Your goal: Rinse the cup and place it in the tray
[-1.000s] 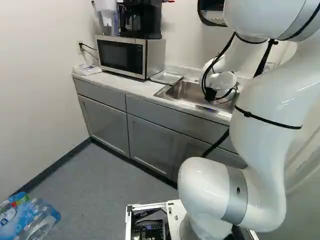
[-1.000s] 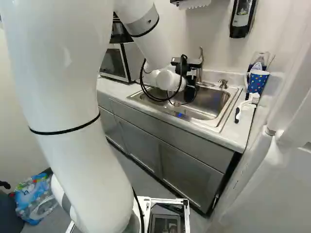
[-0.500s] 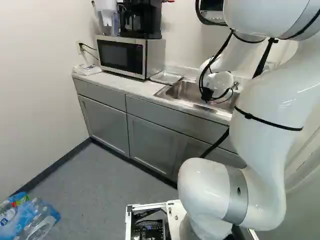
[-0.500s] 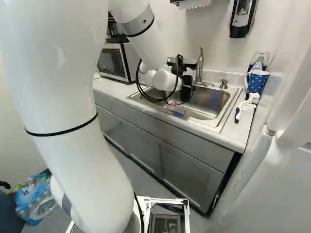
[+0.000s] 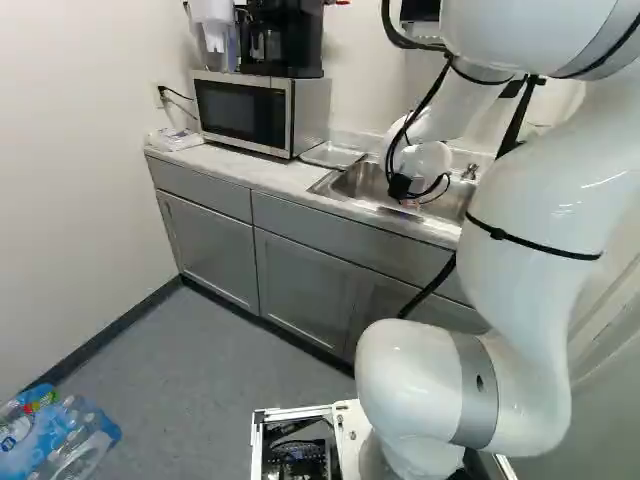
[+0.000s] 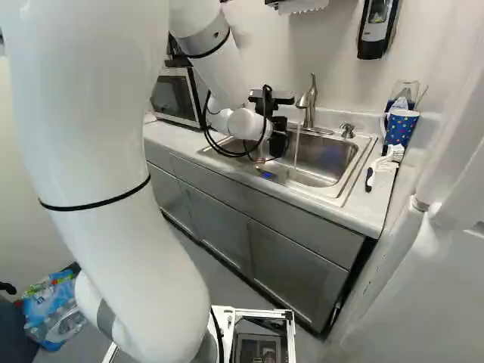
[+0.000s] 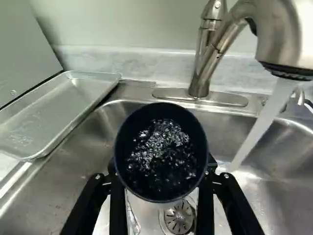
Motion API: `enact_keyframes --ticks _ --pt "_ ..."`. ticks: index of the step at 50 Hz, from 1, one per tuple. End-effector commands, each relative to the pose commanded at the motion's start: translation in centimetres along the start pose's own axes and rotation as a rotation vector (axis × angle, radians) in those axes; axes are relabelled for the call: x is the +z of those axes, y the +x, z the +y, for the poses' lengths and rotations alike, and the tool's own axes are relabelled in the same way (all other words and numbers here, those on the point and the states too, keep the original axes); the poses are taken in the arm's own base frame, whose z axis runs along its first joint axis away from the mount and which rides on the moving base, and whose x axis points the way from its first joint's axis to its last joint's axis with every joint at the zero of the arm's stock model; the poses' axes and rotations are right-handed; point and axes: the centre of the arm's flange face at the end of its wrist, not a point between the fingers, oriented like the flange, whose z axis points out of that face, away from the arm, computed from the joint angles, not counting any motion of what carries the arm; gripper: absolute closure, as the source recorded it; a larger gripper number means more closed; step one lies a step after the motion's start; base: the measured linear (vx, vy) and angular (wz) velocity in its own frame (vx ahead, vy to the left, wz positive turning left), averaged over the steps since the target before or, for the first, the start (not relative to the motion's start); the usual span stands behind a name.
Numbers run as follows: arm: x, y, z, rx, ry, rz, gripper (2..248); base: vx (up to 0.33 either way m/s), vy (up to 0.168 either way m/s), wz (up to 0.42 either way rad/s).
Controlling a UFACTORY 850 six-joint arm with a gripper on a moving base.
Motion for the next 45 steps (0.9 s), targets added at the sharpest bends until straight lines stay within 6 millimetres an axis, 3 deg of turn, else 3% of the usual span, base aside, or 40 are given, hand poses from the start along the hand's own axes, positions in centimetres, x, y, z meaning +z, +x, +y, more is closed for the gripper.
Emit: enact_keyframes --ticks 36,45 --pt "0.7 4.0 -5.9 -0.039 0.099 0.058 125 0.000 0.000 0.000" --pt "0.5 4.7 -6.5 -0.042 0.108 0.054 125 0.000 0.000 0.000"
